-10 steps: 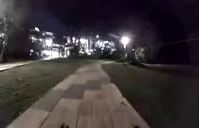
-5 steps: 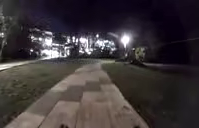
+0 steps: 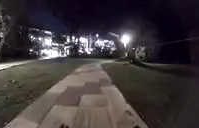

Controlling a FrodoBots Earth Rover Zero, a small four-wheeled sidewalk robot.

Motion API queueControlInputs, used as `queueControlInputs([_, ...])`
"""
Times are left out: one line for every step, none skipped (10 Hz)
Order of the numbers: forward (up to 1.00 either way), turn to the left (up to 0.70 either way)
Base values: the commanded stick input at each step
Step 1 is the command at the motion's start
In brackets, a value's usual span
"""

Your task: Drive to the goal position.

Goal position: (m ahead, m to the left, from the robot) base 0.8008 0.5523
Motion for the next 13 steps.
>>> queueControlInputs([0.3,0.0])
queueControlInputs([0.3,0.0])
queueControlInputs([0.3,0.0])
queueControlInputs([0.3,0.0])
queueControlInputs([0.3,0.0])
queueControlInputs([0.3,0.0])
queueControlInputs([0.3,0.0])
queueControlInputs([0.3,0.3])
queueControlInputs([0.3,0.75])
queueControlInputs([0.3,0.75])
queueControlInputs([0.3,0.75])
queueControlInputs([0.3,0.75])
queueControlInputs([0.3,0.75])
